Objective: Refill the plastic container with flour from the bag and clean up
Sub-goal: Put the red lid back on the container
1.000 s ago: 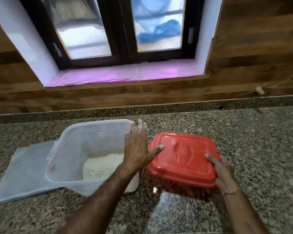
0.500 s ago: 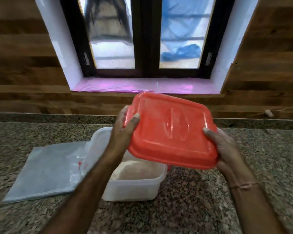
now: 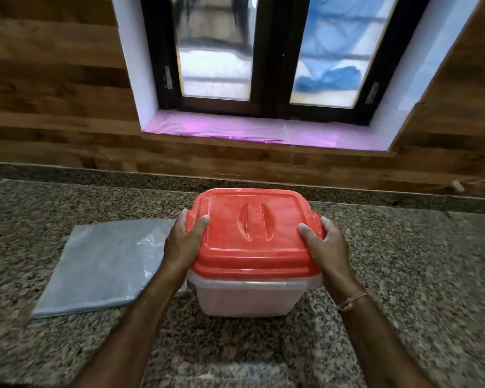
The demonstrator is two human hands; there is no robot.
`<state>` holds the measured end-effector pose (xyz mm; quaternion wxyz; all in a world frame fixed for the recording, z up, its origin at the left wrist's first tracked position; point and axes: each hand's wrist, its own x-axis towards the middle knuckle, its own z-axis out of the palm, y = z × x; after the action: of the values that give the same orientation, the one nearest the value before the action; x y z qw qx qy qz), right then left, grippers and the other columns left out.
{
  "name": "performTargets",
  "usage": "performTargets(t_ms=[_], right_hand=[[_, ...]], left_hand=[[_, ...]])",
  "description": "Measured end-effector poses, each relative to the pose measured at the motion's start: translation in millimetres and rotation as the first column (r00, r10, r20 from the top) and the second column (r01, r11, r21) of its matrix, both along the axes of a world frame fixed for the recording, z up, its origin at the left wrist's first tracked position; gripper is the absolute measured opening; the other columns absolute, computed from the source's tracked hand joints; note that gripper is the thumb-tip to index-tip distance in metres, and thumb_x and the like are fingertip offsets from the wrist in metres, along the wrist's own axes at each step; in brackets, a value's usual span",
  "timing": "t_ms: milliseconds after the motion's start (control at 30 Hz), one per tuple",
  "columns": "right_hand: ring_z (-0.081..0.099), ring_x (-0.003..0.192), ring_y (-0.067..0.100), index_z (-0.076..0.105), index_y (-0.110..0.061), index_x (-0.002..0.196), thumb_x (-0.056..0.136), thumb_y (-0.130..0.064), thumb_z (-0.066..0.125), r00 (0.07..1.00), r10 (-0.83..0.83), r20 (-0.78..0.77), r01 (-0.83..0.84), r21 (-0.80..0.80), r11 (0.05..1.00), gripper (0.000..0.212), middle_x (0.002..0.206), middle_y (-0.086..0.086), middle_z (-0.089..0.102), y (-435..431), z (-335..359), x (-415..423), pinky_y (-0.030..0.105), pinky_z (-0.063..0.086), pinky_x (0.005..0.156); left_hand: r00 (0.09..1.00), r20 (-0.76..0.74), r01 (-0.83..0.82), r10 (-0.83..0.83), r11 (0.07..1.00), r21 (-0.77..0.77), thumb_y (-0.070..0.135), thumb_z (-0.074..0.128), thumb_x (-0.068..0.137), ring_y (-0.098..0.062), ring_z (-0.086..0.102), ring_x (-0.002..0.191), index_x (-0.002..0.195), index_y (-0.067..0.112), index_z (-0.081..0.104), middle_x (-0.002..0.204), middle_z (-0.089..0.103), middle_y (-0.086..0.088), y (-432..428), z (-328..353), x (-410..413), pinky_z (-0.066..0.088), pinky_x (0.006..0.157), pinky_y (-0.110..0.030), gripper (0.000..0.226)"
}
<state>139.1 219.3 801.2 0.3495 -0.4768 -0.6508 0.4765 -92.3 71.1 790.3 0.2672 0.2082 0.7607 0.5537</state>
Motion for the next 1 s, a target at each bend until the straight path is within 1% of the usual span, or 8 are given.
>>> performTargets(t_ms=[100,233,400,500,633,700,800,1000], right_hand=[[0.069,0.095,0.015,0.041,-0.015,0.152,0.096,-0.041,0.064,0.995,-0.051,0.089,0.05,0.011,0.999,0.066,0.128,0.007,0.064,-5,-1,1,0.027,0.063,0.068],[0.066,0.11,0.023,0.035,-0.017,0.156,0.097,-0.045,0.061,0.981,-0.091,0.169,0.085,0.039,0.996,0.07,0.136,0.01,0.059,-14,-9,1,0.044,0.061,0.088],[0.07,0.098,0.025,0.037,-0.033,0.139,0.092,-0.052,0.062,0.992,-0.013,0.127,0.025,-0.097,0.995,0.056,0.125,0.003,0.059,-7,-6,-1,0.051,0.064,0.078],[0.073,0.098,0.032,0.033,-0.036,0.135,0.091,-0.041,0.071,0.999,0.027,-0.044,-0.039,-0.311,0.95,0.058,0.126,0.007,0.056,5,-4,2,0.046,0.065,0.07],[0.075,0.098,0.035,0.026,-0.033,0.15,0.073,-0.038,0.088,0.986,-0.07,-0.149,-0.01,-0.478,0.879,0.099,0.132,0.016,0.057,10,-12,4,0.045,0.064,0.075],[0.077,0.094,0.034,0.034,-0.016,0.151,0.062,-0.042,0.095,0.98,-0.124,-0.156,0.029,-0.504,0.863,0.111,0.129,0.019,0.064,11,-19,4,0.042,0.064,0.072],[0.079,0.081,0.027,0.056,-0.005,0.133,0.067,-0.04,0.091,0.976,-0.191,-0.104,0.148,-0.328,0.933,0.082,0.112,0.016,0.074,8,-19,0,0.031,0.061,0.058],[0.075,0.086,0.025,0.058,-0.017,0.121,0.083,-0.047,0.077,0.982,-0.181,0.051,0.186,-0.129,0.974,0.052,0.109,0.008,0.069,-4,-10,-2,0.04,0.065,0.065]], left_hand=[[1.0,0.003,-0.012,0.012,1.0,0.003,0.054,0.057,0.098,-0.023,0.059,0.12,0.16,0.027,0.03,0.147,0.054,-0.003,-1,-5,2,0.053,0.096,-0.039,0.073],[1.0,-0.028,0.007,-0.009,0.999,-0.052,0.06,0.054,0.096,-0.029,0.055,0.133,0.161,0.029,0.025,0.157,0.047,-0.008,-6,-15,2,0.05,0.106,-0.05,0.077],[0.999,0.0,0.033,-0.033,0.998,-0.05,0.067,0.059,0.09,-0.03,0.049,0.14,0.162,0.038,0.016,0.164,0.036,-0.005,-2,-15,-5,0.049,0.108,-0.053,0.089],[0.979,0.202,0.013,-0.019,1.0,0.028,0.063,0.076,0.079,-0.027,0.062,0.125,0.162,0.033,0.021,0.155,0.047,-0.001,-1,-18,-16,0.06,0.091,-0.043,0.104],[0.931,0.364,-0.013,0.018,1.0,-0.016,0.064,0.093,0.05,-0.027,0.079,0.085,0.137,0.005,0.056,0.117,0.075,-0.016,-4,-18,-23,0.065,0.067,-0.037,0.111],[0.965,0.251,-0.075,0.081,0.997,-0.033,0.067,0.091,0.049,-0.025,0.078,0.084,0.123,0.009,0.066,0.113,0.076,-0.01,-5,-16,-19,0.065,0.072,-0.039,0.098],[0.985,-0.076,-0.164,0.156,0.981,-0.105,0.068,0.081,0.068,-0.025,0.069,0.095,0.128,0.016,0.055,0.115,0.067,-0.003,-7,-6,-7,0.06,0.081,-0.044,0.084],[0.989,-0.149,-0.033,0.008,0.987,-0.16,0.065,0.066,0.086,-0.029,0.066,0.105,0.141,0.014,0.047,0.129,0.065,-0.011,-6,-2,-7,0.059,0.086,-0.045,0.077]])
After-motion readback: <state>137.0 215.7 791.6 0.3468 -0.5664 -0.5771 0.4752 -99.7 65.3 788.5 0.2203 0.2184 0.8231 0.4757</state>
